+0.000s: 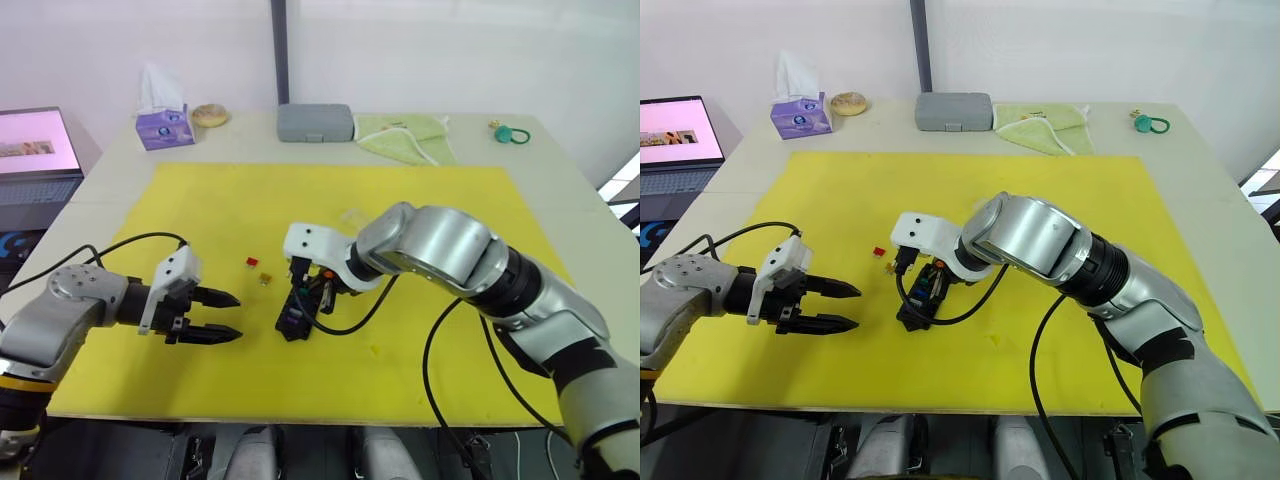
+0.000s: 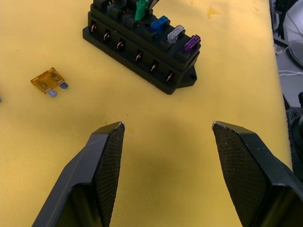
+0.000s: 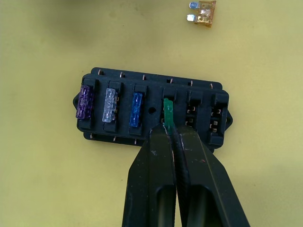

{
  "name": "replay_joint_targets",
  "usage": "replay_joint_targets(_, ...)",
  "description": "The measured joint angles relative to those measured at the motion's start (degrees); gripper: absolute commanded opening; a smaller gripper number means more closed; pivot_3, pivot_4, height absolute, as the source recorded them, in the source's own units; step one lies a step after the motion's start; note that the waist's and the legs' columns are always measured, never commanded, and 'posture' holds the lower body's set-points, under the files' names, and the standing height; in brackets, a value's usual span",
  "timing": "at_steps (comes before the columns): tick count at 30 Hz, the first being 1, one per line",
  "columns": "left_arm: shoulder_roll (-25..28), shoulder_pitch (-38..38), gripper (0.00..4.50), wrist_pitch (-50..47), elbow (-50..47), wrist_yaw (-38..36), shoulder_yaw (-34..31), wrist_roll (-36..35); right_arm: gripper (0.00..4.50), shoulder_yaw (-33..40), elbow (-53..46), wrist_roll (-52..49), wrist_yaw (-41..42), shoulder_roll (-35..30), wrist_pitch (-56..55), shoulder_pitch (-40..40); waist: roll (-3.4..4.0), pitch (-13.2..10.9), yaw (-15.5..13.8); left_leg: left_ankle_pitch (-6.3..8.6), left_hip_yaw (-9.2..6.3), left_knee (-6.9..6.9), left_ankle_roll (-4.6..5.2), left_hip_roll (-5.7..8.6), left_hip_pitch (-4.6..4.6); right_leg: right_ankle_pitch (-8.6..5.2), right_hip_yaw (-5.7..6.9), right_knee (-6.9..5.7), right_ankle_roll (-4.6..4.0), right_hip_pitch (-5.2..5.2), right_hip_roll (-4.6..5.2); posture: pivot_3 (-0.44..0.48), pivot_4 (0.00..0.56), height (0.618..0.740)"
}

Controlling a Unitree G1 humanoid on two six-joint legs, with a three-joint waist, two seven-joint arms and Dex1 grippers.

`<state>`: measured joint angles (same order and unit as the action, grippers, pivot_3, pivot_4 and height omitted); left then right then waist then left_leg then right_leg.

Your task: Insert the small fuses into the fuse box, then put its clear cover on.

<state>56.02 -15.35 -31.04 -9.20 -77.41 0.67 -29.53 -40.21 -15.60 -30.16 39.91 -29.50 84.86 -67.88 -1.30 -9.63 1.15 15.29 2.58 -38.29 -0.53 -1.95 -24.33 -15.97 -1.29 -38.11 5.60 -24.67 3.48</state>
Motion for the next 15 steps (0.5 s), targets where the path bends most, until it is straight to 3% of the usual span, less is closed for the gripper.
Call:
replay_joint_targets(4,0.0,-0.18,3.12,0.01,0.15,-0.02,0.0,0.0,1.3,0.28,-0.08,0.24,-0.35,0.18,0.72,0.0,0.0,0.0,-0.02,0.0,0.01,0.0,0.0,0.0,0.0,0.0,0.0,0.0,0.0,0.0,0.0,0.0,0.15,0.737)
replay_joint_targets(10,0.0,-0.32,3.12,0.04,0.65,-0.04,0.0,0.01,4.42,0.56,-0.76,-0.12,-0.06,0.69,1.17,0.31,0.0,0.0,0.04,0.0,0.0,0.01,0.0,0.0,0.01,0.0,0.0,0.0,0.0,0.0,-0.01,0.0,0.15,0.737)
replay_joint_targets(15,0.0,-0.32,3.12,0.04,0.74,-0.04,0.0,0.01,4.47,0.56,-0.99,-0.04,-0.13,0.13,1.49,0.51,0.0,0.0,-0.02,0.0,0.01,0.01,0.0,0.0,-0.01,0.0,0.0,0.02,0.0,0.0,0.01,0.0,0.15,0.737)
